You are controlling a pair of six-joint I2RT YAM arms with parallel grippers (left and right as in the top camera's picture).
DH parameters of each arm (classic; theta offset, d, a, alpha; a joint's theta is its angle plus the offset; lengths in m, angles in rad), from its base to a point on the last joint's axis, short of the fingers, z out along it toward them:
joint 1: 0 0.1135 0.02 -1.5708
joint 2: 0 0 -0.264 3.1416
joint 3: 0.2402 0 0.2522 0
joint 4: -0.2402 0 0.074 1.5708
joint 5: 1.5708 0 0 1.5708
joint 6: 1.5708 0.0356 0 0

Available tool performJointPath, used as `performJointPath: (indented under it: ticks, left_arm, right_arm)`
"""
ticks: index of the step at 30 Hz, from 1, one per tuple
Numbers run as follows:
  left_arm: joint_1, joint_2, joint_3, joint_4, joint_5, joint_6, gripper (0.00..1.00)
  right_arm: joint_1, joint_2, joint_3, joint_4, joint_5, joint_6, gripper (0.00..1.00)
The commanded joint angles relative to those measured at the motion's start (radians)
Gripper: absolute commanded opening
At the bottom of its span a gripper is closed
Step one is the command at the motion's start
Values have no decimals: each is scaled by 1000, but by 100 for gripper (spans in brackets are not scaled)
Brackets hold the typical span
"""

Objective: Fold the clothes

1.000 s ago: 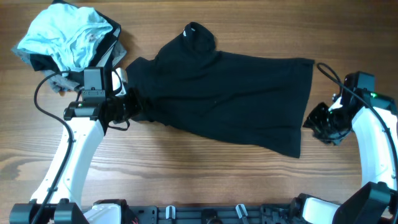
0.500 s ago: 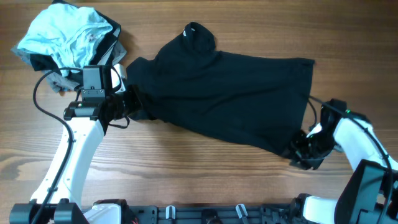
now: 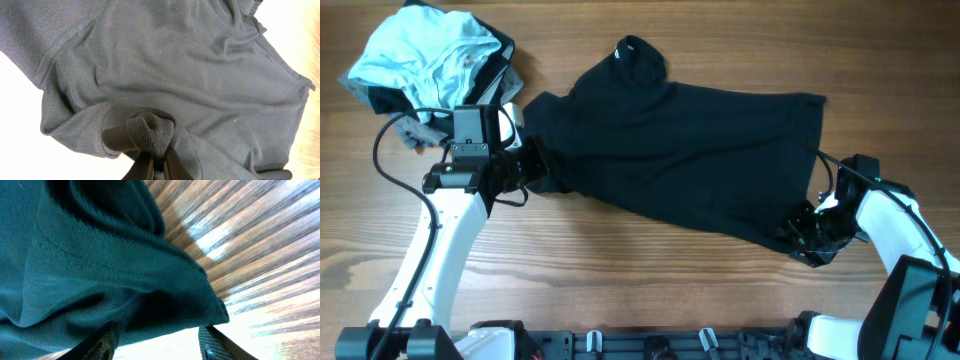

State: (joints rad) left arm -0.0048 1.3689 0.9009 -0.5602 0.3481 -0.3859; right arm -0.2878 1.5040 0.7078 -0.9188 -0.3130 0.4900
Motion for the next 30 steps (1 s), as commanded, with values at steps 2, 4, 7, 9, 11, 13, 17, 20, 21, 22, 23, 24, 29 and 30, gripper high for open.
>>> performJointPath:
  ticks: [2, 4, 7, 9, 11, 13, 17, 20, 21, 22, 23, 24, 29, 30]
  left_arm:
    - [0, 2, 10, 3, -10, 20, 7]
    - [0, 2, 10, 3, -10, 20, 7]
    - [0, 2, 10, -4, -10, 20, 7]
    - [0, 2, 10, -12, -10, 38, 6]
    - [0, 2, 10, -13, -18, 42, 6]
    - [0, 2, 10, 3, -33, 42, 6]
    - [0, 2, 10, 35, -36, 42, 4]
    - [0, 2, 10, 34, -36, 42, 4]
    - [0, 2, 10, 30, -36, 42, 4]
    - [0, 2, 10, 25, -36, 42, 5]
    - [0, 2, 10, 21, -36, 42, 5]
    - [0, 2, 10, 20, -36, 42, 5]
    - [0, 2, 10, 19, -36, 43, 6]
    - [0, 2, 10, 19, -36, 43, 6]
  right_arm:
    - [0, 5, -31, 19, 40, 18, 22]
    - [0, 4, -29, 15, 39, 14, 4]
    - [-2, 1, 39, -77, 34, -24, 4]
    - [-2, 2, 123, -161, 24, -78, 4]
    - [-2, 2, 199, -205, 26, -119, 4]
    - [-2, 2, 251, -166, 31, -119, 5]
    - [-1, 23, 248, 45, 35, -45, 6]
    - [-2, 50, 248, 107, 35, -45, 63]
    - [-2, 52, 248, 99, 35, -45, 63]
    - [-2, 52, 248, 85, 35, -46, 63]
    - [-2, 52, 248, 66, 36, -47, 62]
    - [-2, 52, 248, 45, 36, -50, 62]
    - [-1, 52, 241, -6, 77, -69, 52]
    - [-1, 52, 229, 18, 77, -69, 52]
